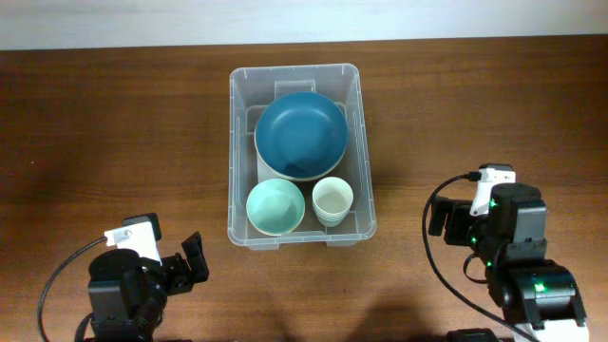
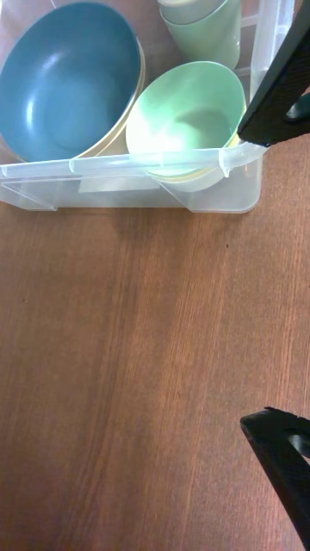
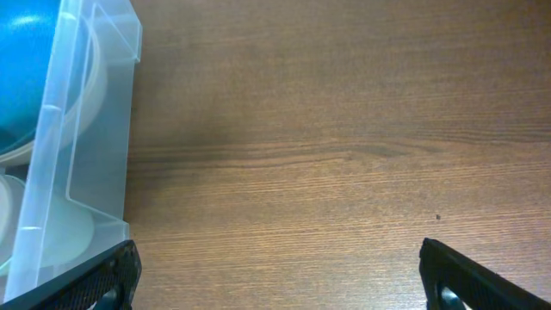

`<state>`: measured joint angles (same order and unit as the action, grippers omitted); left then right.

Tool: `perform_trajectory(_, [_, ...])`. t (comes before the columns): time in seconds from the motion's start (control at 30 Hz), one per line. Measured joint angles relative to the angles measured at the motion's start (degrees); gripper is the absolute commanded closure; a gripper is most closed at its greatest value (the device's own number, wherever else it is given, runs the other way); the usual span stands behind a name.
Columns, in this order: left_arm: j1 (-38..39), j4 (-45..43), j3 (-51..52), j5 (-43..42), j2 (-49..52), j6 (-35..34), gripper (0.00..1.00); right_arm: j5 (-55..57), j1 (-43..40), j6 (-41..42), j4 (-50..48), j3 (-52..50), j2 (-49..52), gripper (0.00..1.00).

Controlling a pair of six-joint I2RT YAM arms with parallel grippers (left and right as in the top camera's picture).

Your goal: Pack container

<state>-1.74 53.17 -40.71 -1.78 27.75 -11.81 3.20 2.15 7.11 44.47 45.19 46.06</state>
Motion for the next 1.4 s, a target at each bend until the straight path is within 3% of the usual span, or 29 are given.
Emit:
perform_trajectory(0.3, [0.00,0.02,0.00,0.00,0.00,0.00,0.00,0.00,0.52,0.17,0.09,-0.13,9.18,0.01])
perform_trajectory(0.5, [0.00,0.04,0.00,0.00,0.00,0.00,0.00,-0.02,1.70,0.17,2.25,-0.44,7.26,0.01])
perform_trajectory(0.83, [0.00,0.13,0.02,0.00,0.00,0.00,0.00,0.61,1.75,-0.09,-2.16,-4.70,-8.28,0.01])
perform_trajectory(1.13, [0.00,0.20,0.02,0.00,-0.02,0.00,0.00,0.44,1.75,-1.79,-12.26,-21.88,-30.23,0.01])
perform_trajectory(1.4, [0.00,0.15,0.02,0.00,0.00,0.00,0.00,0.17,1.77,-1.79,-13.49,-28.59,-42.69,0.01])
